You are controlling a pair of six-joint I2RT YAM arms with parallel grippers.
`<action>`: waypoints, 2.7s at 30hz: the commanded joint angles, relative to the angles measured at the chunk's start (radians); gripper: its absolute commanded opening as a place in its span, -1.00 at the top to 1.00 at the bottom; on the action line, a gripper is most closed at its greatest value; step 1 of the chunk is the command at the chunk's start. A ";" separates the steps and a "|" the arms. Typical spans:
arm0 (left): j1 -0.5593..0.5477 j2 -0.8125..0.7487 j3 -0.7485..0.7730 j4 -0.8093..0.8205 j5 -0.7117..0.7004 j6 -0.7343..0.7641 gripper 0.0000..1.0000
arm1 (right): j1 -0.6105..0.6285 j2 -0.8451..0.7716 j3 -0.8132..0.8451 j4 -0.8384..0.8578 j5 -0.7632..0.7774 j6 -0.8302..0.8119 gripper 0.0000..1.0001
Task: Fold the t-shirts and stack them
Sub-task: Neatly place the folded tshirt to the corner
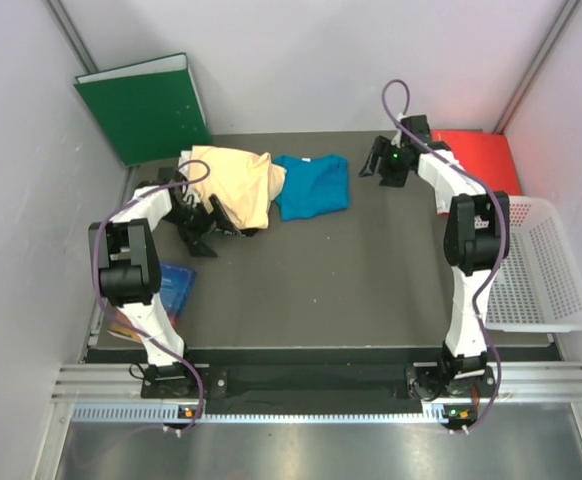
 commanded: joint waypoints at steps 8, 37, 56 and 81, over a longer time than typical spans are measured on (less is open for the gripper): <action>-0.002 -0.203 0.096 -0.095 -0.298 0.060 -0.98 | 0.005 0.046 0.001 0.112 -0.137 0.064 -0.41; -0.132 -0.102 0.363 0.152 -0.283 0.045 -0.98 | 0.105 0.178 0.093 -0.015 -0.163 0.061 1.00; -0.406 0.329 0.628 0.068 -0.065 0.114 -0.98 | 0.071 -0.111 -0.244 -0.136 0.035 -0.075 1.00; -0.459 0.630 0.806 0.066 0.013 0.131 -0.94 | 0.058 -0.092 -0.232 -0.123 0.001 -0.071 1.00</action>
